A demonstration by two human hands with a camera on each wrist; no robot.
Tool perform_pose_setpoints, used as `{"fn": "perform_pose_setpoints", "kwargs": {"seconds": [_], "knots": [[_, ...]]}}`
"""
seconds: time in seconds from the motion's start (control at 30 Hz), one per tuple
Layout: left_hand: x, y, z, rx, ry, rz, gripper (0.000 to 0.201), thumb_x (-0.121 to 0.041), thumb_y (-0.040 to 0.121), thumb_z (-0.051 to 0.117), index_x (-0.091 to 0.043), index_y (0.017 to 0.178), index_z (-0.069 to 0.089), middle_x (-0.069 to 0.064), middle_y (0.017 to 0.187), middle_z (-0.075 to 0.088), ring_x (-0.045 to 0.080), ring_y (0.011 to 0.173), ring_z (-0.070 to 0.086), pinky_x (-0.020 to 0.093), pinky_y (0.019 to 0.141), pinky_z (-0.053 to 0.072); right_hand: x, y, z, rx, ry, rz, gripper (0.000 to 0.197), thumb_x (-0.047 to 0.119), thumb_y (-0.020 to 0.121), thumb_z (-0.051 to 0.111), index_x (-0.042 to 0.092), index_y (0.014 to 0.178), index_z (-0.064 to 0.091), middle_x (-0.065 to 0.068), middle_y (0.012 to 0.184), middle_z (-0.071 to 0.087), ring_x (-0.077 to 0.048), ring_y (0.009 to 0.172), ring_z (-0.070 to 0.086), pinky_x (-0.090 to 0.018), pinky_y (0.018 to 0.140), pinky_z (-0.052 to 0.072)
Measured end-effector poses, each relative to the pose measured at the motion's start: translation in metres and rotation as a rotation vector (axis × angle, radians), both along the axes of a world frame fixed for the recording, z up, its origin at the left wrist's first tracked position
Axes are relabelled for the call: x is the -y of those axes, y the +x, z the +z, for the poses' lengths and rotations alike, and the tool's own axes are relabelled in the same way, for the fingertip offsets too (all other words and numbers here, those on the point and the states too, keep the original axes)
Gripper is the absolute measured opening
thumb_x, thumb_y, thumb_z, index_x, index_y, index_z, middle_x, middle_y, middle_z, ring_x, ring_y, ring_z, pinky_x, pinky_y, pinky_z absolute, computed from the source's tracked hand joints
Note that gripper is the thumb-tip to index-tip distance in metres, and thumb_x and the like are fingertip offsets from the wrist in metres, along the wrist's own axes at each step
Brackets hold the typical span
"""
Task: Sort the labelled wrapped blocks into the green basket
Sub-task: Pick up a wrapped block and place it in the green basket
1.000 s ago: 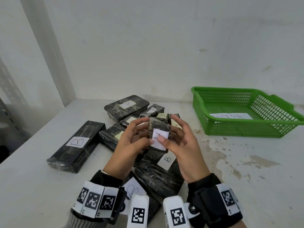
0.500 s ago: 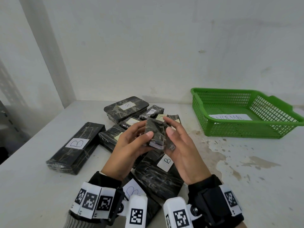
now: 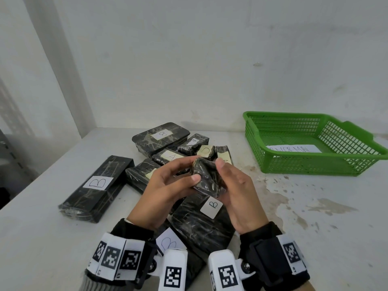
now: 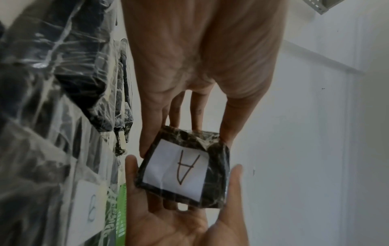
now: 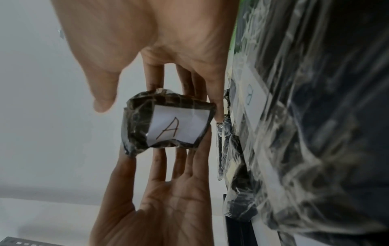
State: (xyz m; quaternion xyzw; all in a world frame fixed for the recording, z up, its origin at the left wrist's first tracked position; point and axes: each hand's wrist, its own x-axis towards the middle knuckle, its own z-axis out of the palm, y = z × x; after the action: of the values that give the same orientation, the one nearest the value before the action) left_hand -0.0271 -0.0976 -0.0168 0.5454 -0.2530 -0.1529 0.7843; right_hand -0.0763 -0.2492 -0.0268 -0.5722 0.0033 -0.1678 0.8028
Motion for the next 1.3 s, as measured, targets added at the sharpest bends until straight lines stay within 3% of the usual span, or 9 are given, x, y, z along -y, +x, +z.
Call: {"fn": "perform_pose_setpoints", "kwargs": {"seconds": [0.23,0.37,0.6,0.77,0.9,1.0,1.1,1.2,1.3], "knots": [[0.003,-0.0019,-0.0027,0.004,0.024,-0.002,0.043,-0.01,0.077,0.072,-0.005,0.118,0.062,0.011,0.111,0.07,0.027,0.095,0.07,0.034,0.079,0.058,0.0003,0.0035,-0.0048,0.006,0.026,-0.072,0.024,0.025,0.072,0.073,0.007,0.086,0.078,-0.018,0.091,0.075,-0.024,0.081,0.07,-0.034,0.073,0.057],[0.004,-0.0011,-0.0047,-0.01,0.019,0.02,0.042,-0.006,0.076,0.069,-0.004,0.118,0.062,0.017,0.111,0.068,0.027,0.094,0.07,0.035,0.081,0.059,0.0007,0.0007,-0.0006,-0.011,0.021,0.008,0.045,0.035,0.069,0.074,0.001,0.097,0.073,-0.02,0.098,0.074,-0.025,0.086,0.07,-0.038,0.079,0.058],[0.0029,-0.0016,-0.0049,0.021,0.032,0.01,0.041,-0.008,0.077,0.07,-0.003,0.117,0.062,0.009,0.109,0.07,0.022,0.095,0.07,0.028,0.077,0.056,-0.0028,0.0043,-0.0087,0.047,-0.071,-0.149,0.038,0.033,0.062,0.08,0.009,0.091,0.078,-0.013,0.094,0.076,-0.031,0.097,0.071,-0.042,0.088,0.055],[0.0042,-0.0023,-0.0028,0.005,0.004,0.033,0.039,-0.008,0.078,0.067,0.001,0.116,0.061,0.007,0.102,0.071,0.024,0.09,0.07,0.039,0.08,0.06,0.0013,0.0016,-0.0021,0.011,0.017,-0.003,0.042,0.033,0.067,0.079,0.007,0.1,0.076,-0.016,0.102,0.075,-0.027,0.095,0.071,-0.04,0.085,0.055],[0.002,-0.0004,-0.0003,-0.02,-0.032,0.052,0.052,-0.017,0.075,0.075,0.004,0.119,0.058,0.014,0.109,0.066,0.028,0.095,0.067,0.05,0.089,0.054,0.0011,0.0019,-0.0022,0.046,0.033,0.054,0.039,0.02,0.073,0.074,0.011,0.11,0.072,-0.012,0.112,0.073,-0.024,0.108,0.068,-0.031,0.087,0.055],[0.001,-0.0003,0.0011,-0.05,-0.059,0.045,0.061,-0.028,0.074,0.072,0.008,0.12,0.055,0.021,0.109,0.062,0.028,0.094,0.064,0.049,0.087,0.055,-0.0009,0.002,-0.0052,0.069,-0.022,0.013,0.035,0.013,0.071,0.074,0.011,0.106,0.073,-0.009,0.111,0.073,-0.024,0.109,0.068,-0.026,0.084,0.055],[0.0017,0.0008,-0.0022,-0.061,-0.066,0.079,0.052,-0.024,0.081,0.07,0.009,0.117,0.055,0.029,0.109,0.059,0.033,0.092,0.063,0.052,0.086,0.055,-0.0004,0.0014,-0.0033,0.058,-0.039,0.043,0.039,0.017,0.071,0.078,0.01,0.11,0.072,-0.008,0.114,0.073,-0.024,0.112,0.066,-0.03,0.09,0.054],[0.0028,0.002,-0.0039,-0.069,-0.054,0.103,0.038,-0.018,0.084,0.062,0.008,0.111,0.057,0.024,0.101,0.062,0.028,0.086,0.066,0.048,0.082,0.058,0.0011,0.0012,-0.003,0.03,-0.033,0.142,0.055,0.022,0.071,0.085,0.012,0.121,0.066,-0.008,0.121,0.07,-0.023,0.116,0.064,-0.032,0.097,0.052],[0.0031,0.0025,-0.0039,-0.084,-0.057,0.106,0.042,-0.02,0.083,0.065,0.009,0.112,0.057,0.021,0.1,0.064,0.027,0.087,0.066,0.044,0.081,0.058,0.0025,0.0003,-0.0032,0.009,-0.051,0.198,0.058,0.01,0.071,0.085,0.015,0.125,0.064,-0.007,0.122,0.069,-0.02,0.116,0.064,-0.027,0.091,0.052]]}}
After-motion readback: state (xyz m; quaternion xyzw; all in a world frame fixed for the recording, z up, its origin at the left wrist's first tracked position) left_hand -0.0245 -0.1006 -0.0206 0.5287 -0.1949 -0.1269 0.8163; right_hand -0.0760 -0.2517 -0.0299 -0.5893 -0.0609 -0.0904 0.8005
